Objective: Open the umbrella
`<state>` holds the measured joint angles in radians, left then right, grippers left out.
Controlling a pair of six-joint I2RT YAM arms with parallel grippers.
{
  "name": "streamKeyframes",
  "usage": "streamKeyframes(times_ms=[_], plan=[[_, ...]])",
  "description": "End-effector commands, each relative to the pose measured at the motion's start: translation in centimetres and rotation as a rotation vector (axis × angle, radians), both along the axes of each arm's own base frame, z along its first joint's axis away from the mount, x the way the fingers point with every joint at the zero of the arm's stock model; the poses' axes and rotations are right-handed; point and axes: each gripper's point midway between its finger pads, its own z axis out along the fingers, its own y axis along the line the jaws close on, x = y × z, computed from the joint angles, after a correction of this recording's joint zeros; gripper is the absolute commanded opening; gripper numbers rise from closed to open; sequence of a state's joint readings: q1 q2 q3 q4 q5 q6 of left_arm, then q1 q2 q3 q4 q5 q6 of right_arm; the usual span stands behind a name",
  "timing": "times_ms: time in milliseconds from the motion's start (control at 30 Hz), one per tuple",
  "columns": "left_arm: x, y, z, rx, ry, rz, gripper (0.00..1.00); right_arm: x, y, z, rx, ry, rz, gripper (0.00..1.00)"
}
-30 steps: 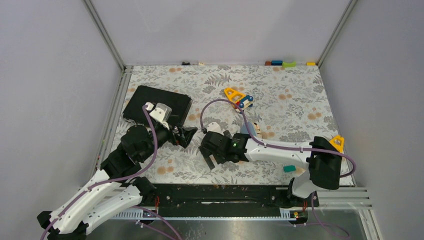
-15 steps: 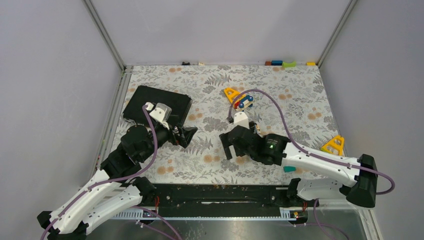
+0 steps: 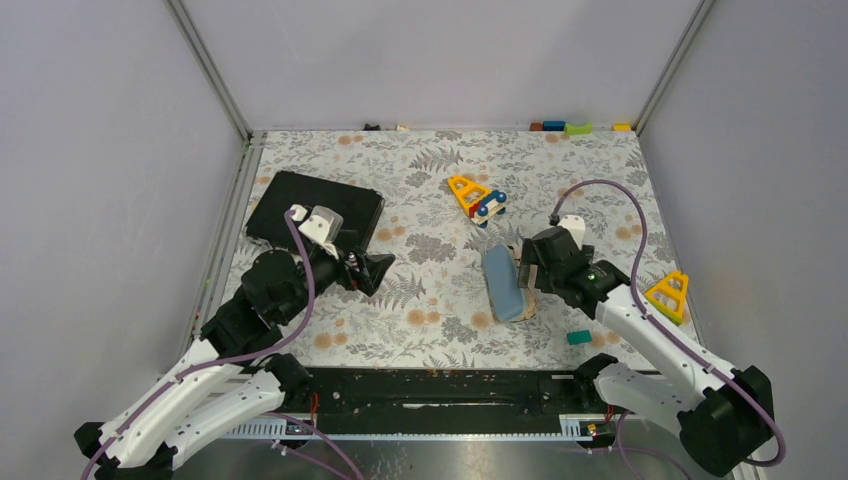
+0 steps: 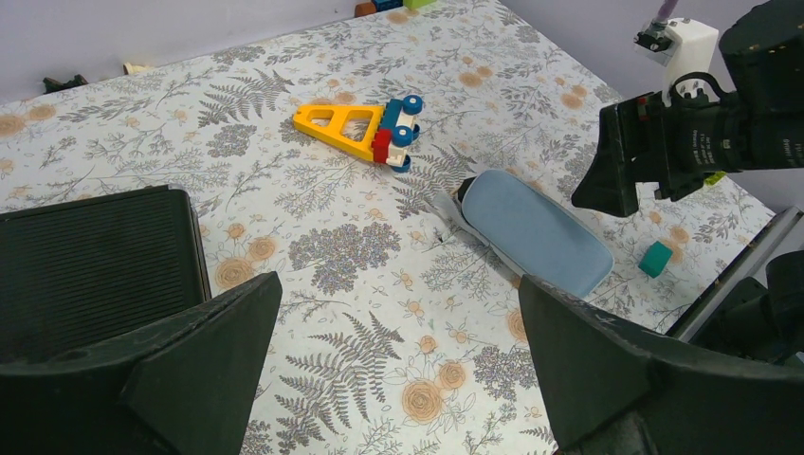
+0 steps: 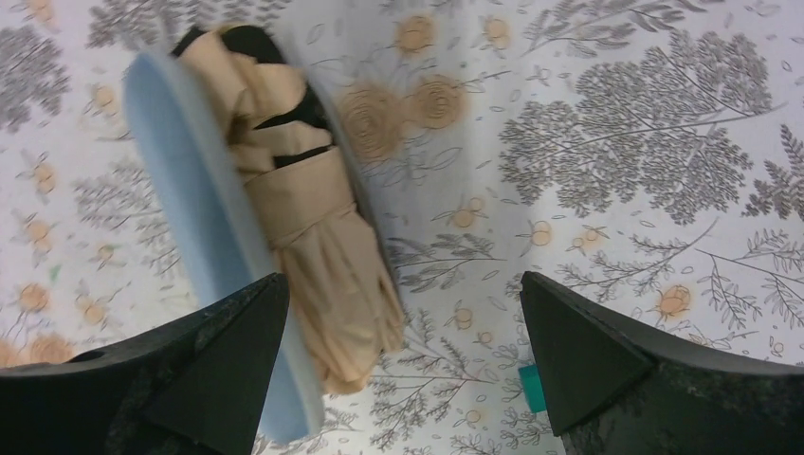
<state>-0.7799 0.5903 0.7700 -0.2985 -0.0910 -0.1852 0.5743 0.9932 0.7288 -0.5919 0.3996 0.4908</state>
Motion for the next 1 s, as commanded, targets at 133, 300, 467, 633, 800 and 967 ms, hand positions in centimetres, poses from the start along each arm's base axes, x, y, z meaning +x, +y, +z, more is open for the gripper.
streamKeyframes(times_ms=[133, 300, 467, 633, 800, 967], plan=[[0.0, 0.5, 2.9, -0.066, -0.056, 0.023, 0.99, 1.8, -2.1, -2.3, 0.022, 0.048, -0.120, 1.00], [0.0, 0.5, 2.9, -0.065, -0.057, 0.019, 0.99, 1.5, 0.7, -3.4, 0.115, 0.119, -0.016, 0.96], [0.1, 0.3, 2.7, -0.060, -0.050, 0.015, 0.99, 1.0, 4.0, -2.2, 0.156, 0.050, 0.086, 0.94], [0.1, 0.2, 2.6, -0.056, -0.045, 0.014, 0.99, 1.2, 5.3, -3.0, 0.084, 0.078, 0.122, 0.92], [0.2, 0.2, 2.6, -0.054, -0.045, 0.019, 0.99, 0.7, 5.2, -5.1, -0.031, 0.165, 0.130, 0.70], [0.3, 0.1, 2.4, -0.049, -0.040, 0.014, 0.99, 0.1, 4.8, -6.0, -0.070, 0.189, 0.133, 0.68]])
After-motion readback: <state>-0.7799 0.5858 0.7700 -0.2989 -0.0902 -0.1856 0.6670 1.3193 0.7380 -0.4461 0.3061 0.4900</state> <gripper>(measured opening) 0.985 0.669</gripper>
